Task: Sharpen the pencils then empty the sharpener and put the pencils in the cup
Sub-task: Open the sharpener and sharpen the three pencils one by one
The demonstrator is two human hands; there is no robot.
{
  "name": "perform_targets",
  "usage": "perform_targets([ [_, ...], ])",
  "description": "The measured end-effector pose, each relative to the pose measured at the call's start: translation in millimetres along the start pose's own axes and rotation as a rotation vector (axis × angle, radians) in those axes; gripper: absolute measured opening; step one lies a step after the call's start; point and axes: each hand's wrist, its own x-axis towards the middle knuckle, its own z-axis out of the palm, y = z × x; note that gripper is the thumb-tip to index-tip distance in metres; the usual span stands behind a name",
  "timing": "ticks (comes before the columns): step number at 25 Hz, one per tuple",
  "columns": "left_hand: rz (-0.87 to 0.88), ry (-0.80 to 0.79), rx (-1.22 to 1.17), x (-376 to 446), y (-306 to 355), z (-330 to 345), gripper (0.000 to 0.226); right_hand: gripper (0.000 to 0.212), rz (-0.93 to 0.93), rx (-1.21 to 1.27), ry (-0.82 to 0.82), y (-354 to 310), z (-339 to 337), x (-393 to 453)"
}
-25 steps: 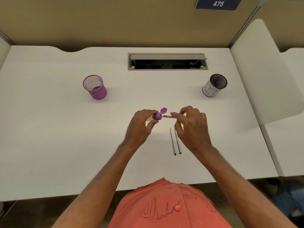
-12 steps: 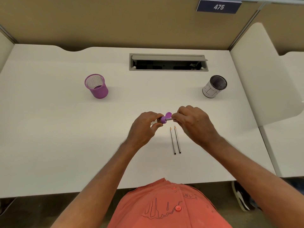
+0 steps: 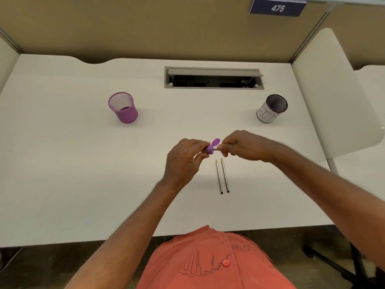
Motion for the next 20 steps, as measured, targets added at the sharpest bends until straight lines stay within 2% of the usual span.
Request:
perform_targets([
  [1, 0.009, -0.003, -0.002, -0.8, 0.5, 0.2, 0.03, 0.042, 0.011, 0.061, -0.021, 0.7, -1.0, -0.2],
  [2, 0.008, -0.014, -0.009, -1.0, 0.3, -0.2, 0.03, 0.041, -0.016, 0.024, 0.009, 1.0, 0.8, -1.5],
  [4, -0.004, -0.044, -0.031, -0.2, -2.8, -2.2, 0.031, 0.027, -0.164, -0.217, 0.161, 2.1, 12.1, -5.7],
  [7, -0.015, -0.107, -0.068, 3.1, -7.3, -4.5, 0.03, 0.01, -0.502, -0.705, 0.442, 12.0, 25.6, -13.1],
  [9, -0.004, -0.125, -0.074, 4.7, -6.6, -4.4, 0.028, 0.016, -0.596, -0.966, 0.613, 16.6, 29.7, -16.0],
  [11, 0.006, -0.113, -0.073, 5.1, -3.8, -3.9, 0.026, 0.021, -0.59, -0.959, 0.648, 15.2, 30.3, -17.1],
  [13, 0.013, -0.072, -0.045, 5.9, -2.4, -3.6, 0.026, 0.024, -0.482, -0.738, 0.542, 10.2, 27.4, -11.2],
  [14, 0.019, -0.051, -0.027, 5.0, -1.8, -2.5, 0.027, 0.028, -0.351, -0.543, 0.384, 8.6, 21.0, -6.7],
  [16, 0.045, -0.033, 0.002, 3.7, 0.8, -0.1, 0.029, 0.036, -0.06, 0.004, -0.004, 6.5, 3.0, 2.9],
  [17, 0.054, -0.035, 0.009, 3.0, 2.5, 0.8, 0.029, 0.037, 0.03, 0.2, -0.132, 6.8, -4.1, 6.6],
  [18, 0.057, -0.041, 0.011, 3.1, 3.4, 1.4, 0.029, 0.036, 0.057, 0.265, -0.189, 6.9, -9.5, 7.8],
  [20, 0.045, -0.052, 0.005, 4.4, 2.6, 1.4, 0.03, 0.026, -0.003, 0.129, -0.121, 9.9, -8.0, 7.7],
])
